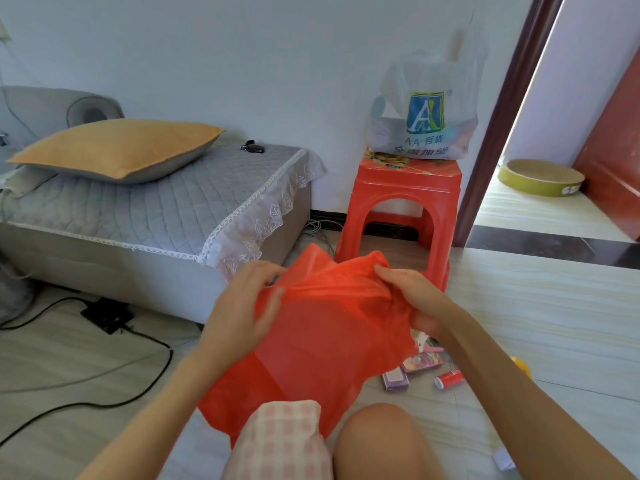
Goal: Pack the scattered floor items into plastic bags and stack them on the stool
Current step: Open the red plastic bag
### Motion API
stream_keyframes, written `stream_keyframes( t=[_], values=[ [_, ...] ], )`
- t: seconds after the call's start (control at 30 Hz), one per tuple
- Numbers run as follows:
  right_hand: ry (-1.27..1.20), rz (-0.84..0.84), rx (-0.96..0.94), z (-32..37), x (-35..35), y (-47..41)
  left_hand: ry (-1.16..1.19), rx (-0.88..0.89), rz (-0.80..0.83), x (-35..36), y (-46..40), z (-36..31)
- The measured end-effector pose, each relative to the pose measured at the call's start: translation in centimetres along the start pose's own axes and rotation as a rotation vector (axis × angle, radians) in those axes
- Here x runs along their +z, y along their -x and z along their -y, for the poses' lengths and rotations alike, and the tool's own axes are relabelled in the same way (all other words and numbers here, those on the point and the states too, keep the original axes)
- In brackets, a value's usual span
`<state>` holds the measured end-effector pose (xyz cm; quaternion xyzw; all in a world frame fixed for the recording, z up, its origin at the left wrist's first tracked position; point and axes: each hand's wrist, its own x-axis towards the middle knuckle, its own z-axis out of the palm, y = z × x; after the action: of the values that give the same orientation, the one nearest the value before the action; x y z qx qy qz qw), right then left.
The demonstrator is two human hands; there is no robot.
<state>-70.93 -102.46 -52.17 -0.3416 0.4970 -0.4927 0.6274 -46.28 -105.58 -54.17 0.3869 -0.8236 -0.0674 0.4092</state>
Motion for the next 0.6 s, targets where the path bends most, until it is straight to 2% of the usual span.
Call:
stream_keyframes(
  t=[0.07, 0.1, 0.17, 0.23, 0.27, 0.33, 0.37, 0.47, 0.53, 0.6],
  values=[
    [0.032, -0.014, 0.029, 0.3, 1.0, -0.5, -0.167, 0.338, 0.097, 0.9, -0.3, -0.7],
    [0.052, 0.003, 0.040, 0.3, 1.5, -0.6, -0.241, 0.419, 0.142, 1.5, -0.5, -0.7],
    [0.066, 0.036, 0.031, 0.2, 2.2, -1.0, -0.281, 0.441, 0.153, 2.4, -0.9, -0.9],
    [0.162, 0.027, -0.030, 0.1, 2.5, -1.0, -0.247, 0.404, 0.094, 2.6, -1.2, -1.0],
    [0.340, -0.019, -0.094, -0.1, 2.3, -1.2, -0.257, 0.356, 0.081, 2.5, -1.4, -1.0],
    [0.787, -0.215, -0.249, -0.6, 1.4, -1.7, -0.327, 0.126, 0.129, 1.9, -2.0, -1.2],
    [0.879, -0.343, -0.316, -1.1, 1.0, -1.8, -0.371, -0.012, 0.145, 1.6, -2.3, -1.2],
    [0.698, -0.609, -0.446, -2.8, 1.3, -1.2, -0.332, -0.320, 0.105, 0.8, -3.3, -1.2],
    [0.688, -0.674, -0.549, -4.3, 2.1, -0.9, -0.280, -0.405, 0.068, 0.5, -3.7, -0.8],
    [0.702, -0.643, -0.555, -5.6, 2.9, -0.8, -0.196, -0.450, 0.055, 0.0, -4.0, -0.3]
  ],
)
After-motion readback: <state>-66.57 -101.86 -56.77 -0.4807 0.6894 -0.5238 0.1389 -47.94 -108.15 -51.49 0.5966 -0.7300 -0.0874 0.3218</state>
